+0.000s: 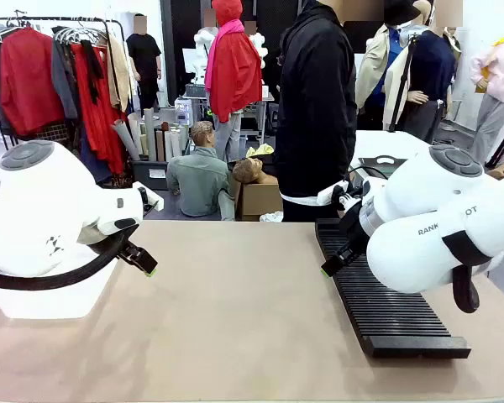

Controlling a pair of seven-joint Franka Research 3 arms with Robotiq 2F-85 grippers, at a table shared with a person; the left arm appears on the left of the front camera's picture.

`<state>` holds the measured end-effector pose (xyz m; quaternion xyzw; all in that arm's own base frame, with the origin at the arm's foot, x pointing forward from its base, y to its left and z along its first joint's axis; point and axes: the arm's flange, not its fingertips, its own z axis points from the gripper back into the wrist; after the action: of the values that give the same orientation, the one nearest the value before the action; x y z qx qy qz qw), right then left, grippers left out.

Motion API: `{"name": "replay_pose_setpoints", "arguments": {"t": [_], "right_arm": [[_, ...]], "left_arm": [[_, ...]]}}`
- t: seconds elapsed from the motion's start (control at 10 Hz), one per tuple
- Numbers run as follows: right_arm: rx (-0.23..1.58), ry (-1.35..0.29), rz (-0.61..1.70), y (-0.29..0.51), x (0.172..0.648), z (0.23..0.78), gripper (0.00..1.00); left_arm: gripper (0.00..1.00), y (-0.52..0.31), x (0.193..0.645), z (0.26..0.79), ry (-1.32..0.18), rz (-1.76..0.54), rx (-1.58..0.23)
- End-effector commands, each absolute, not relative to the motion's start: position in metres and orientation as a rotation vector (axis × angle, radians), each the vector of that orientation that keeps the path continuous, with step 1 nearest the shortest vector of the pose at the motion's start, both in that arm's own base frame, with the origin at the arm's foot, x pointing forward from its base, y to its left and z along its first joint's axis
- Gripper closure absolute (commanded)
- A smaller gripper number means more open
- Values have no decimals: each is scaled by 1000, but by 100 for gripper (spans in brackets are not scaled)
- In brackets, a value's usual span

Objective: Sort PCBs into racks and boxes based on the side picked up.
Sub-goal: Pick up the Blank PCB handed by the Human.

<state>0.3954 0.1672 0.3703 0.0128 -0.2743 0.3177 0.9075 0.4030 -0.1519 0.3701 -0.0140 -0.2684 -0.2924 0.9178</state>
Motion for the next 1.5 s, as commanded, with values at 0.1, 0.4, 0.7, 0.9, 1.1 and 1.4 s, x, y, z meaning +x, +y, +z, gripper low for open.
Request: {"name": "replay_pose_setpoints", "arguments": {"t": [0.1,0.4,0.7,0.9,1.1,1.4], "right_arm": [[26,-566,656,167,395,370,0],[26,-566,656,167,395,370,0],[26,-566,656,167,395,370,0],[31,-571,641,162,398,378,0],[55,-569,622,152,405,395,0],[112,-541,615,141,426,427,0]], "left_arm": [[0,-152,403,370,-552,-601,-29],[0,-152,403,370,-552,-601,-29],[0,-152,403,370,-552,-601,-29],[0,-151,406,374,-530,-608,-45],[0,-147,417,385,-512,-616,-45],[0,-129,441,407,-461,-621,-149]]}}
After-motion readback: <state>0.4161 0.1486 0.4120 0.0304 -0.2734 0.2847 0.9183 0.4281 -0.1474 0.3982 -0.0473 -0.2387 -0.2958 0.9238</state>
